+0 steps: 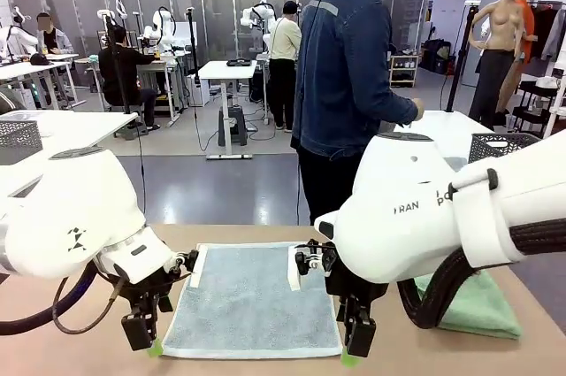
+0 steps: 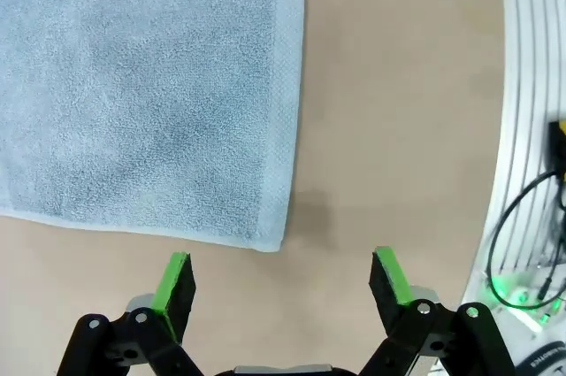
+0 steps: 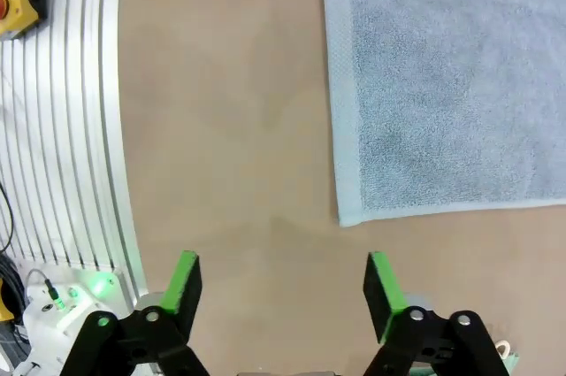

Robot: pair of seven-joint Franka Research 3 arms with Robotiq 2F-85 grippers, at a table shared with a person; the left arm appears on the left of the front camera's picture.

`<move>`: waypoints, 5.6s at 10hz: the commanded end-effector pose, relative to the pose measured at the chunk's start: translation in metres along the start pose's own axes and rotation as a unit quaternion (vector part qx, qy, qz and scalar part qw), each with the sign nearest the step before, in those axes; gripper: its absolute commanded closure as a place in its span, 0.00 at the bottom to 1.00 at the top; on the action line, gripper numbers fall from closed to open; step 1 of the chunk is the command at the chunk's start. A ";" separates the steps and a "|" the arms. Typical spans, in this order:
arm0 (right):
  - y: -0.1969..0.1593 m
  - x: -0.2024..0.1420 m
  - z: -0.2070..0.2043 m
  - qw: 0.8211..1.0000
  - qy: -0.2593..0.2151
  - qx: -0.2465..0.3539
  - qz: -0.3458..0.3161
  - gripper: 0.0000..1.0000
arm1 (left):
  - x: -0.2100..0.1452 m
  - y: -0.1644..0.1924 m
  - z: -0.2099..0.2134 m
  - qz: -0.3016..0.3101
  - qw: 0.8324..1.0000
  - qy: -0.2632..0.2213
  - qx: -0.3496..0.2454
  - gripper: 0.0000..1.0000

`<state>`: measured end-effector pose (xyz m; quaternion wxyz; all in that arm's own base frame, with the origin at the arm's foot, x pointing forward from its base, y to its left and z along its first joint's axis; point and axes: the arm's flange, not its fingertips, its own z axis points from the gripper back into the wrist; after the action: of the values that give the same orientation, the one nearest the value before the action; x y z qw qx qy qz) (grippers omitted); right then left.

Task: Fold the towels and place them in the basket.
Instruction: When a person lays out a Towel with hook on the table, fold it in half twice.

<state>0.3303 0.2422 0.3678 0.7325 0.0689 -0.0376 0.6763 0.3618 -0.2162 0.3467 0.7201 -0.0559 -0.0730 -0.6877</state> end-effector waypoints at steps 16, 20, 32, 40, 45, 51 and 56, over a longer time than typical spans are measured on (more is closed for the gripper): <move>-0.020 0.022 -0.064 0.998 0.061 -0.008 0.016 0.00 | -0.001 0.000 -0.059 0.000 0.999 0.035 0.009 0.00; -0.028 0.021 -0.076 0.998 0.065 -0.011 0.022 0.00 | 0.000 -0.008 -0.055 -0.004 0.999 0.050 0.021 0.00; -0.054 0.015 -0.085 0.999 0.051 -0.008 0.014 0.79 | 0.000 -0.004 -0.057 -0.001 0.999 0.052 0.010 1.00; -0.051 0.014 -0.066 0.998 0.054 -0.015 0.008 1.00 | 0.000 -0.009 -0.047 -0.004 0.998 0.057 0.021 1.00; 0.009 0.021 0.002 0.999 0.022 -0.029 0.015 1.00 | 0.003 -0.056 0.016 -0.030 0.997 0.015 0.071 1.00; -0.010 0.021 0.049 0.995 -0.004 -0.102 -0.001 1.00 | 0.024 -0.043 0.059 -0.032 0.993 0.000 0.118 1.00; -0.069 0.020 0.042 0.997 -0.010 -0.079 0.011 1.00 | 0.055 0.034 0.072 -0.073 0.993 -0.009 0.094 1.00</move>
<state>0.3880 0.2465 0.4125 0.7370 0.0122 -0.1000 0.6684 0.3726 -0.2447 0.4236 0.6842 0.0246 -0.1582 -0.7115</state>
